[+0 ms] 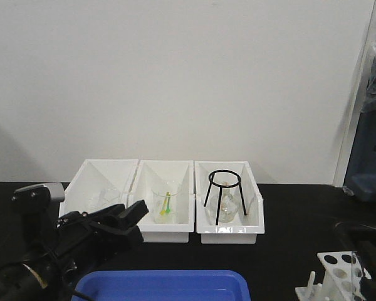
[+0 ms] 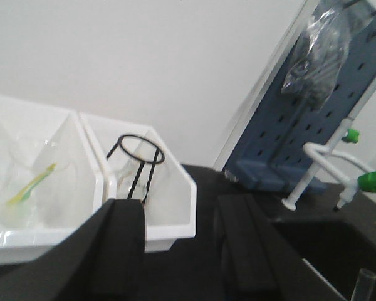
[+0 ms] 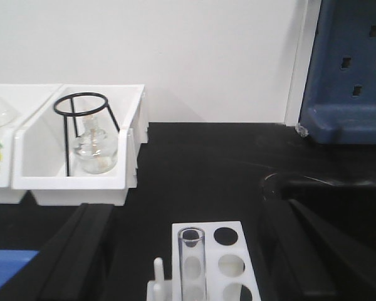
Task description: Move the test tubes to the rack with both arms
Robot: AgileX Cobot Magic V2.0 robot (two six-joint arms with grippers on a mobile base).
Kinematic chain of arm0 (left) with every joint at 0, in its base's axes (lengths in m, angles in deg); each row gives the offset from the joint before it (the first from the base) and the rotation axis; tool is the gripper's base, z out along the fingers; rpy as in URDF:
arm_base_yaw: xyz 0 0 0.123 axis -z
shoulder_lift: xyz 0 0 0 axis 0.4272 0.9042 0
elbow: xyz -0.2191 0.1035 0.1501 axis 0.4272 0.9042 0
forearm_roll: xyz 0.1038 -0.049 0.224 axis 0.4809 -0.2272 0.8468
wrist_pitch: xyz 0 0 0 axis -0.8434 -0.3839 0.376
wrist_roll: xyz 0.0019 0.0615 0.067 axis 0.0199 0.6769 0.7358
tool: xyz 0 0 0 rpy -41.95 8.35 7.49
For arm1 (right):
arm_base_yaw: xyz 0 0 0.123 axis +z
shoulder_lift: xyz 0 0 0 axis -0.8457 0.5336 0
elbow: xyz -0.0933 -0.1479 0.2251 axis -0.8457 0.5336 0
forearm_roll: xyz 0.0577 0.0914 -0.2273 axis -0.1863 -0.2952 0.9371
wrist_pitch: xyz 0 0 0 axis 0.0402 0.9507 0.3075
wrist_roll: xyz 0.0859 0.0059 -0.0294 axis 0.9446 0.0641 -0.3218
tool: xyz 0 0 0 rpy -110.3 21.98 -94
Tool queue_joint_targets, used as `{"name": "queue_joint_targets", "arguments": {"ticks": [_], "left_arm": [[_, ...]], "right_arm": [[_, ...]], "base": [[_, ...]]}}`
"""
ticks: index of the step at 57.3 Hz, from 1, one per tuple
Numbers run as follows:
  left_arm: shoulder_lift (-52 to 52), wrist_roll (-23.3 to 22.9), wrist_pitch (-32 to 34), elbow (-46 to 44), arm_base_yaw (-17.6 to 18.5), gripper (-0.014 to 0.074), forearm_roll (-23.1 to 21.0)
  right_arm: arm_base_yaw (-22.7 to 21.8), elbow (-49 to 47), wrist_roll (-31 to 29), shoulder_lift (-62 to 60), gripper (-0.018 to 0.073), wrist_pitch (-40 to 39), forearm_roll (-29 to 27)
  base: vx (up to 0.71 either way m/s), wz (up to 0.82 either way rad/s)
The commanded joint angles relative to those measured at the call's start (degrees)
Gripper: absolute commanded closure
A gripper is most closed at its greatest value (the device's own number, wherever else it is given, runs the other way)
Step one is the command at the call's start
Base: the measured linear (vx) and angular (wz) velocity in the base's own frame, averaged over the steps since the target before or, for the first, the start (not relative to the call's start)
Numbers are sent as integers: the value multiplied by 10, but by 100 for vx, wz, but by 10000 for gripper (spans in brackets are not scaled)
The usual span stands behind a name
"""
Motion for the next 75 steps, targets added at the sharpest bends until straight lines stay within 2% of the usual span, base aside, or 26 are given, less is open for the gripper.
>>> {"name": "queue_joint_targets", "arguments": {"ticks": [1,9,15,28,51,56,64,70,75], "left_arm": [[-49,33,65,-17,0,204,-15],[-125,132,-4,-17,0,263,-29],[-174,168,-47,-17,0,321,-27],[-227,169,-60,-17,0,409,-27],[-228,167,-59,-17,0,414,-27],[-241,193,-86,0,-2,414,-24],[-333,292,-169,74,-34,453,-23],[-446,307,-236,144,-93,516,-23],[-537,307,-254,212,-148,569,-23]], "right_arm": [[-3,-33,-6,-60,27,48,17],[-3,-31,-19,-123,27,66,27],[-3,-31,-20,-151,27,66,27],[-3,-31,-20,-168,27,65,27],[-3,-31,-20,-168,27,64,27],[-3,-31,-20,-168,27,64,27],[-3,-31,-20,-168,27,64,27],[-3,-31,-20,-168,27,64,27],[-3,-31,-20,-168,27,64,27]], "base": [[0,0],[0,0],[0,0],[0,0],[0,0],[0,0],[0,0],[0,0],[0,0]]}}
